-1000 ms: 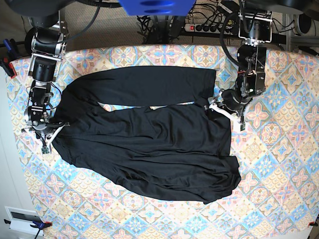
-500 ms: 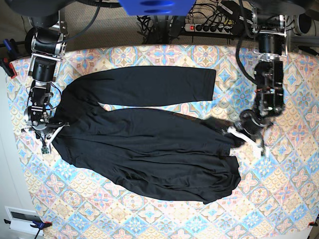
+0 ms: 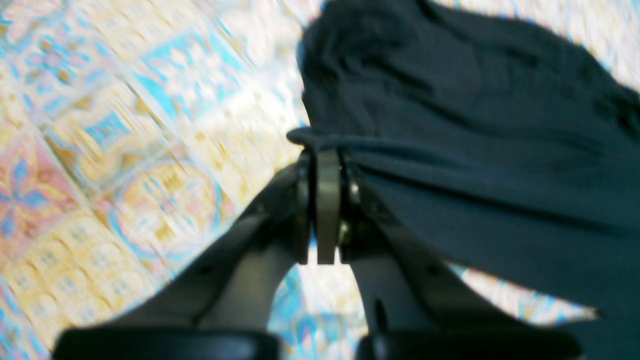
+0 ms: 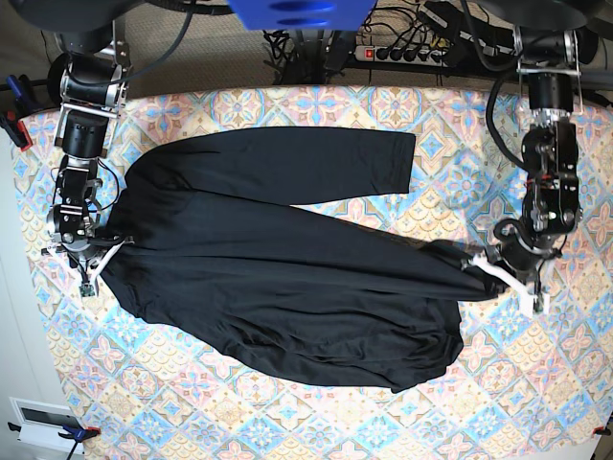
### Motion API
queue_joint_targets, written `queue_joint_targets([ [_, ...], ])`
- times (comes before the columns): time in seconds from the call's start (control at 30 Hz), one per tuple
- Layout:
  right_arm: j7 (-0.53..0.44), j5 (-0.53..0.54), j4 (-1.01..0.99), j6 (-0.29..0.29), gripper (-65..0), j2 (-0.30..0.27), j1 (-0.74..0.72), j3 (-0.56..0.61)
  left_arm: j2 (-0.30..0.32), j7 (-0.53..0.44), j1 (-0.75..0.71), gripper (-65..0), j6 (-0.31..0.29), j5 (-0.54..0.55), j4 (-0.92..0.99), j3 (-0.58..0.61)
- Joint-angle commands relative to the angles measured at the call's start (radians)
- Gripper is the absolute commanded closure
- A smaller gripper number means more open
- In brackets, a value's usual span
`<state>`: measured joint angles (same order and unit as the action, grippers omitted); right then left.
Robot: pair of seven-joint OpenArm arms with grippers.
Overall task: Layout the t-shirt on the table in an organized manner, then fold the t-shirt properly
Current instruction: 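Grasp the shirt edge with the left gripper and stretch it taut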
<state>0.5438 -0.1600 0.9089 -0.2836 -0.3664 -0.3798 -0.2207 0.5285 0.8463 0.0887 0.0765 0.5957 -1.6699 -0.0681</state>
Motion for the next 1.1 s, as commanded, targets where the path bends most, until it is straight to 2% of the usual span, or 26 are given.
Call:
queue_joint_targets([
  [0.0,-0.017,-0.002,0.016,0.007,-0.1,-0.019,-0.028,-0.004,0.018,-0.017,-0.004,-0.2,0.001,-0.009,-0.016,-0.008],
  [0.07,-0.017,-0.002,0.016,0.007,-0.1,-0.019,-0.028,-0.004,0.018,-0.017,-0.043,-0.2,0.001,-0.009,-0.016,-0.005],
  [0.2,-0.017,-0.002,0.016,0.007,-0.1,-0.019,-0.028,-0.004,0.061,-0.017,-0.103,-0.9,0.003,-0.01,-0.009,-0.008],
  [0.33,-0.017,-0.002,-0.001,0.007,-0.1,-0.019,-0.029,-0.004,0.068,-0.023,-0.105,-7.7,0.009,-0.01,0.057,-0.035],
  [0.47,-0.021,-0.002,-0.047,0.007,-0.1,-0.019,-0.029,-0.004,0.064,-0.025,-0.102,-13.8,0.009,-0.01,0.124,-0.132],
  [0.57,-0.023,-0.002,-0.05,0.007,-0.1,-0.019,-0.029,-0.004,0.06,-0.026,-0.102,-14.8,0.009,-0.018,0.126,-0.174],
  [0.73,-0.02,-0.002,-0.046,0.007,-0.2,-0.019,-0.028,-0.004,0.06,-0.034,-0.112,-14.8,0.007,-0.029,0.126,-0.174],
  [0.97,-0.018,-0.002,-0.035,0.007,-9.7,-0.019,-0.025,-0.004,0.068,-0.035,-0.169,-14.8,0.003,-0.029,0.126,-0.181],
  [1.07,-0.017,-0.002,0.032,0.007,-12.0,-0.019,0.003,-0.004,0.078,-0.029,-0.198,-14.9,0.001,-0.03,0.126,-0.17],
])
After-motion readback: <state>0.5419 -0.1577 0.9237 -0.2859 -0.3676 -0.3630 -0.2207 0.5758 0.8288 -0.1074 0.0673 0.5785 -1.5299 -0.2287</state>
